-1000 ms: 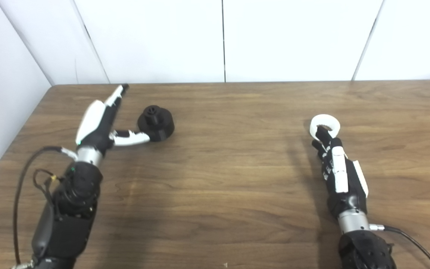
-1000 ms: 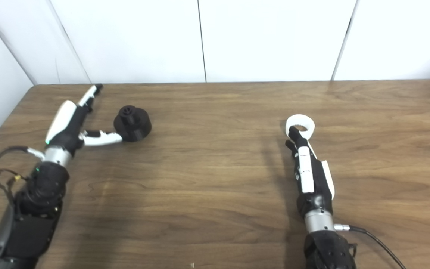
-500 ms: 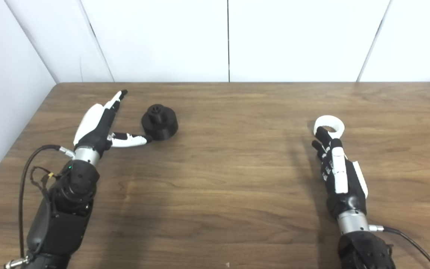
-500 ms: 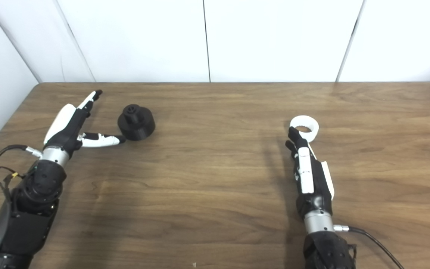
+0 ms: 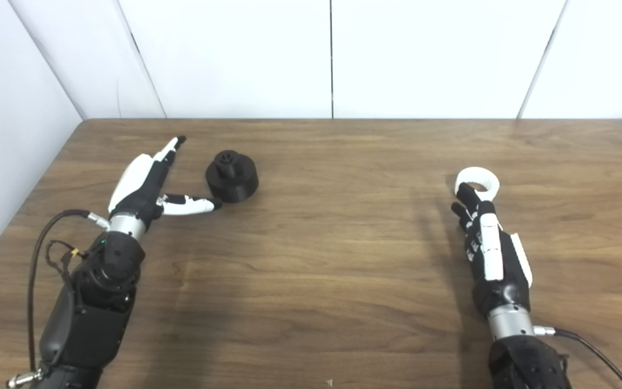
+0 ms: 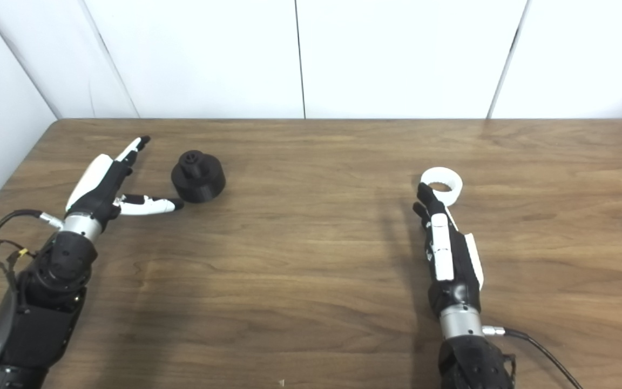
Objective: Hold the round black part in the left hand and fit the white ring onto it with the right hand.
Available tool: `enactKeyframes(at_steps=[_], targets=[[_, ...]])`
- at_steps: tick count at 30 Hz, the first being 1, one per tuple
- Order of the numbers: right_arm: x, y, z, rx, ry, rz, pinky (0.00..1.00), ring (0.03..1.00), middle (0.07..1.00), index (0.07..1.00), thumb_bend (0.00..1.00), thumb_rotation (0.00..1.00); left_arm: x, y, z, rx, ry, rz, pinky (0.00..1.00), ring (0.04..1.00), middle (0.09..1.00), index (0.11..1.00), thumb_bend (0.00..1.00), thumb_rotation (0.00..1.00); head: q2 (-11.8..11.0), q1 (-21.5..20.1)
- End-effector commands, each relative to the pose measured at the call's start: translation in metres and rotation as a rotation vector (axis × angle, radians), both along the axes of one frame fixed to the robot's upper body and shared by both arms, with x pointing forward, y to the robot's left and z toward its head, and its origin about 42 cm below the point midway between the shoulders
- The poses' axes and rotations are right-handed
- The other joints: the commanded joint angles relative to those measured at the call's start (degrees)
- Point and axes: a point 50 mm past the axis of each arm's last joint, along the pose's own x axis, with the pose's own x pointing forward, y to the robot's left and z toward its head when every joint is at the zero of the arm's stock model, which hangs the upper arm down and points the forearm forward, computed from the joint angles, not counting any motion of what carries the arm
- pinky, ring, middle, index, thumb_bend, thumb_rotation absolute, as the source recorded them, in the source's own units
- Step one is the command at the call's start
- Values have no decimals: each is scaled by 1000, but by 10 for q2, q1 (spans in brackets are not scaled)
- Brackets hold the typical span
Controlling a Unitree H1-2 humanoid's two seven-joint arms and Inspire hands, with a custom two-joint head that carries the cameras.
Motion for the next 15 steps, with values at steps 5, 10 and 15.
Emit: enactKeyframes(at_steps=[5,10,15], targets=[[4,2,12,25,-76,20,999,929,935,908,478,1000,15,8,36,64,-53,-12,928,1000,981,950,986,258,1,1],[4,1,13,9,-83,18,990,916,929,904,475,1000,18,11,39,85,-36,-28,926,1000,974,902,985,243,0,0],[3,1,13,20,-79,14,987,910,920,901,471,1000,21,11,40,109,-22,-44,912,1000,969,909,983,258,0,-3]])
